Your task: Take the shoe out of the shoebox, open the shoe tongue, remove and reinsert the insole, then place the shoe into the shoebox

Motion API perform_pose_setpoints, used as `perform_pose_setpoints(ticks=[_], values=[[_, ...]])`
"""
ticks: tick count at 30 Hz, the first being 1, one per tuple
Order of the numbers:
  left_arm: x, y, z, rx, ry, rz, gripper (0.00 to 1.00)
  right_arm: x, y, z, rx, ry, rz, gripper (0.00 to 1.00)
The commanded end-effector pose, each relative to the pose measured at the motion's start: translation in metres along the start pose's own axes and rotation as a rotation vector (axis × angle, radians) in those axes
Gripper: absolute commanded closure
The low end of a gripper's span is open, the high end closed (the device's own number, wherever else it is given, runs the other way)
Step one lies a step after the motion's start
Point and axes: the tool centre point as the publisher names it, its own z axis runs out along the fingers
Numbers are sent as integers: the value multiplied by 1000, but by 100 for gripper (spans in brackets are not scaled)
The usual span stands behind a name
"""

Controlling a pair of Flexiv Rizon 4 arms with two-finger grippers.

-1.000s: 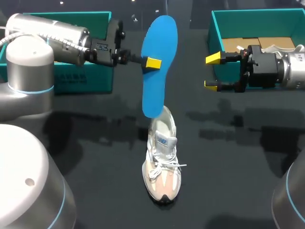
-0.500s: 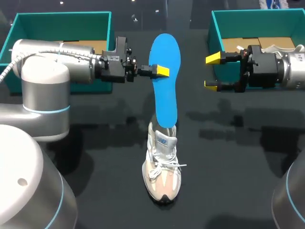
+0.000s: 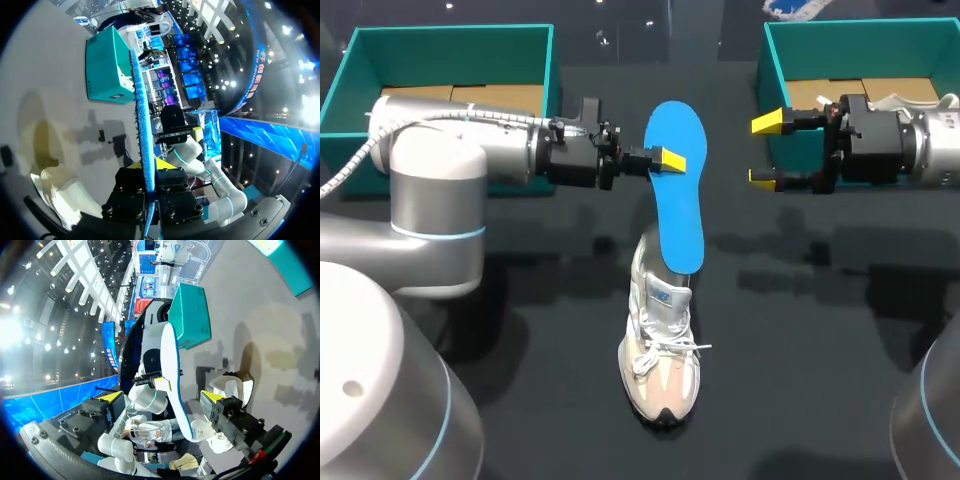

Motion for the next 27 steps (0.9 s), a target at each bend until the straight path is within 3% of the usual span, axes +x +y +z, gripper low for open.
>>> perform_pose_setpoints(ticks=[1, 11, 27], values=[[-8, -3, 5, 3, 16, -33, 100, 6, -7, -6, 0, -60, -34, 0], [-17, 1, 6, 34, 43, -111, 100, 29, -18, -17, 48, -306, -109, 0], [-18, 1, 6, 41, 47, -133, 100, 61, -27, 1, 80, -760, -95, 0]])
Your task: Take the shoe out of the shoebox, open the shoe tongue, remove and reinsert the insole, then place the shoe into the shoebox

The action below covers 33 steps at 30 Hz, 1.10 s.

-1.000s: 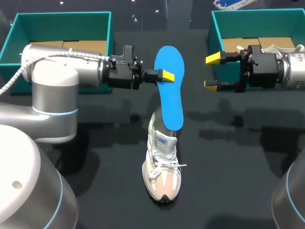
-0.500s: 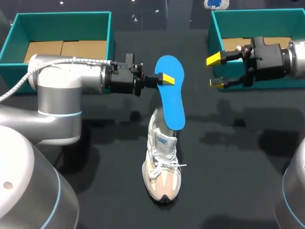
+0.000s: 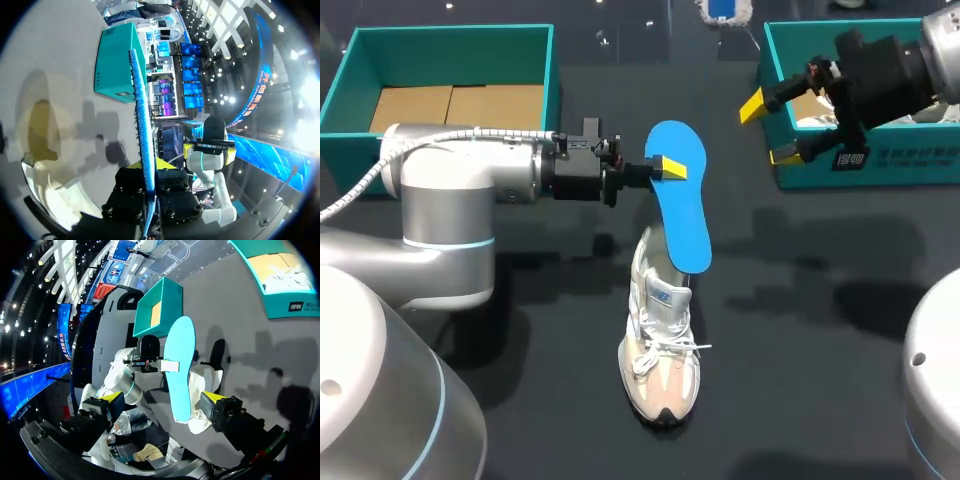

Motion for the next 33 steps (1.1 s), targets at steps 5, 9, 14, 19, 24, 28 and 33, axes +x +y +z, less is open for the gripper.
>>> perform_pose_setpoints(ticks=[5, 9, 14, 19, 24, 28, 33], values=[[0, 1, 0, 4, 1, 1, 100, 24, -1, 4, 24, -379, 36, 0], [0, 1, 0, 4, 1, 1, 100, 33, 0, 8, 36, -469, 61, 0], [0, 1, 0, 4, 1, 1, 100, 44, 2, 14, 48, -557, 66, 0], [0, 1, 0, 4, 1, 1, 100, 53, 4, 23, 66, -624, 54, 0], [0, 1, 0, 4, 1, 1, 100, 56, 5, 29, 87, -691, 59, 0], [0, 1, 0, 4, 1, 1, 100, 61, 6, 39, 72, -740, 48, 0], [0, 1, 0, 4, 1, 1, 100, 67, 6, 47, 63, -804, 51, 0]])
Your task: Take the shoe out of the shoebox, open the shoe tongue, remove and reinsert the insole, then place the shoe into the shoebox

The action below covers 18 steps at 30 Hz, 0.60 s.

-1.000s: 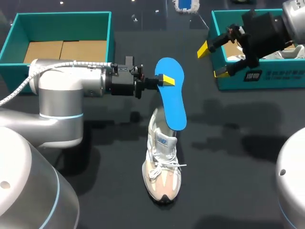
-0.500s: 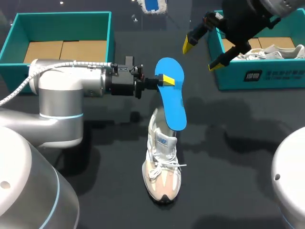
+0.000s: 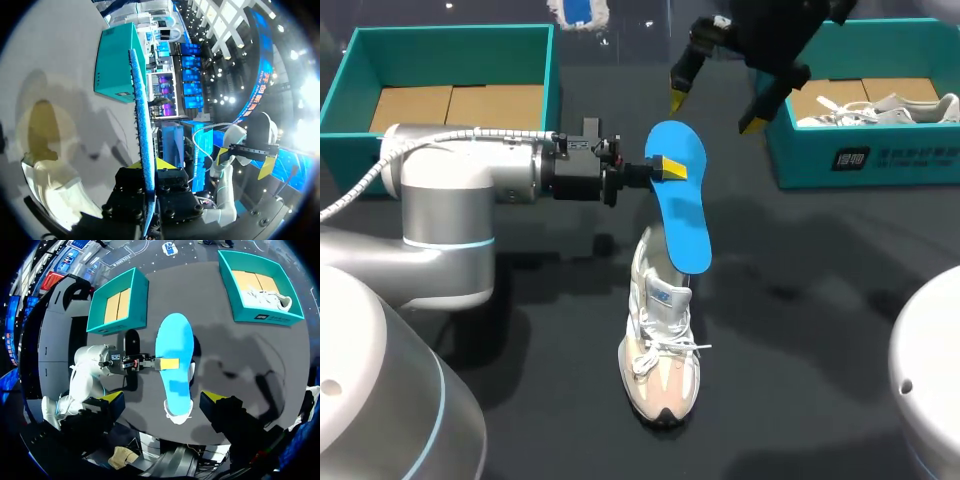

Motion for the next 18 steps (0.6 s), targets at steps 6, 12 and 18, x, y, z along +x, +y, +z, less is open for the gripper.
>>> perform_pose_setpoints(ticks=[6, 12, 18], values=[[0, 1, 0, 4, 0, 1, 100, 18, 5, 14, -5, -294, 6, 0], [0, 1, 0, 4, 0, 1, 100, 26, 7, 25, -9, -320, -16, 0], [0, 1, 0, 4, 0, 1, 100, 28, 10, 32, 0, -329, -14, 0]])
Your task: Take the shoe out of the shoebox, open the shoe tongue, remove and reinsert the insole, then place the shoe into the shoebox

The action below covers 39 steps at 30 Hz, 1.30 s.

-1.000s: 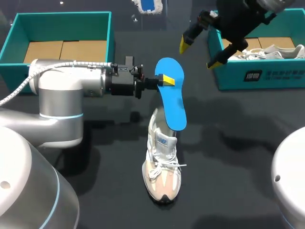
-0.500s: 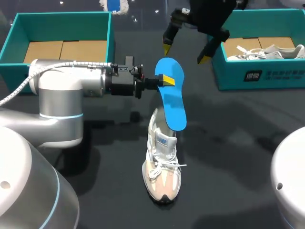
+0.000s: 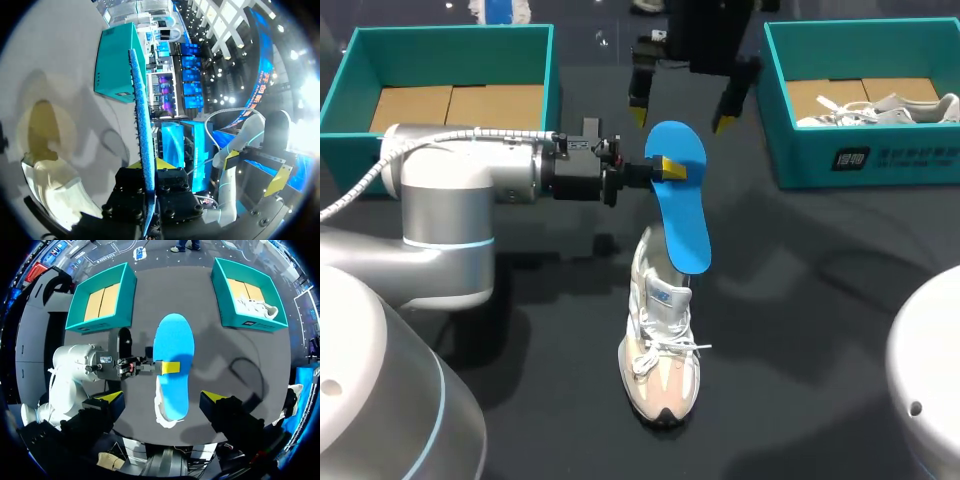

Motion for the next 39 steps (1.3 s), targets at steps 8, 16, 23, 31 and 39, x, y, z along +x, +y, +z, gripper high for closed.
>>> perform_pose_setpoints(ticks=[8, 16, 23, 31, 39], values=[[0, 1, 0, 4, 0, 1, 100, 0, 2, -5, -25, -26, 18, 0], [0, 1, 0, 4, 0, 1, 100, -23, 5, -19, -14, 127, 79, 0], [0, 1, 0, 4, 0, 1, 100, -41, 14, -24, -21, 320, 77, 0], [0, 1, 0, 4, 0, 1, 100, -65, 16, -20, -56, 580, 107, 0], [0, 1, 0, 4, 0, 1, 100, -75, 18, -11, -35, 742, 115, 0]])
